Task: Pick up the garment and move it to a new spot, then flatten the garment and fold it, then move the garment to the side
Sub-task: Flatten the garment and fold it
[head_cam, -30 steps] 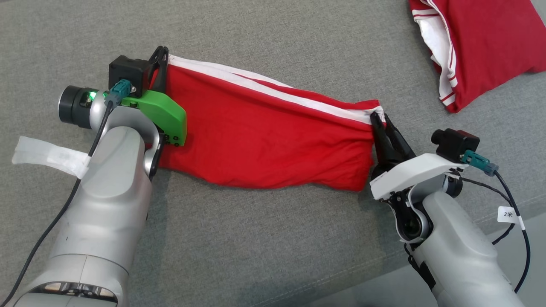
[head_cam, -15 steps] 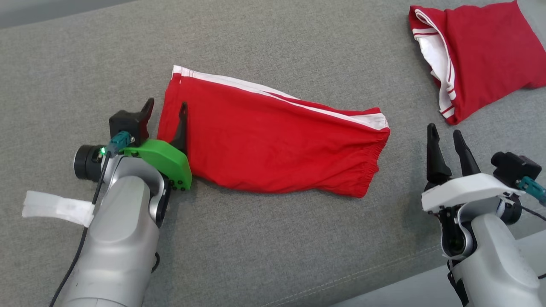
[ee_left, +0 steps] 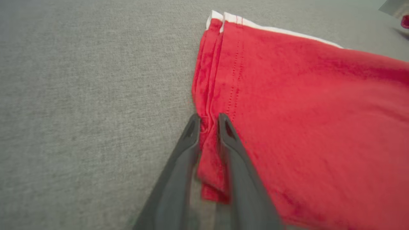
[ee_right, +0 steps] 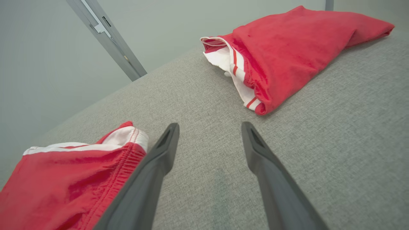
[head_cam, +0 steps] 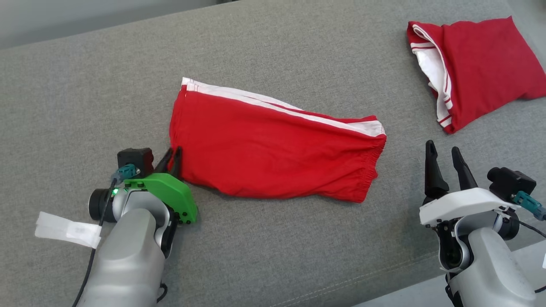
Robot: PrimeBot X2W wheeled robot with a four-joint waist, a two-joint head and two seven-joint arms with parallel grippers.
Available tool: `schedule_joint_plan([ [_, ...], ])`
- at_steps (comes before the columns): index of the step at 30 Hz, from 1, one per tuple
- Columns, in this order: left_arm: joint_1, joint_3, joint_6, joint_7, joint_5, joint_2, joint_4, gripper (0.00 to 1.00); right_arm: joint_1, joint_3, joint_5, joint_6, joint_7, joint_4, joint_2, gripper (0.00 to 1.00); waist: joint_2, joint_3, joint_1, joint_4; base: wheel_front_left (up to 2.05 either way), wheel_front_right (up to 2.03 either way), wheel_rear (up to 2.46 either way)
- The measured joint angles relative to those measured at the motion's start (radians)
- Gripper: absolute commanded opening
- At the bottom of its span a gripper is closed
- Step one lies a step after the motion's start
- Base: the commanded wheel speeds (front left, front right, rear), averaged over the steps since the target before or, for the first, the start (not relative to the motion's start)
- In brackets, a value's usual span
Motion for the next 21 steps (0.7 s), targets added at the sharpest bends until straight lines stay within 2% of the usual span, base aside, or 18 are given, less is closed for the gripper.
schedule_joint_plan([
  [6,0.026,-0.073,0.000,0.000,-0.101,0.000,0.002,0.00,0.019,-0.005,0.006,0.000,0.000,0.009,0.003,1.00,0.0000,-0.045,0.0000,-0.003,0.00,0.00,0.00],
  [12,0.095,-0.035,0.008,0.002,-0.127,-0.002,-0.064,0.00,0.057,-0.005,0.007,0.000,0.000,0.014,0.005,1.00,0.0000,-0.101,0.0000,0.015,0.00,0.00,0.00],
  [21,0.268,-0.015,0.052,0.002,-0.180,-0.002,-0.189,0.00,0.111,-0.011,0.003,0.000,0.000,0.025,0.004,1.00,0.0000,-0.161,-0.0001,0.134,0.00,0.00,0.00],
])
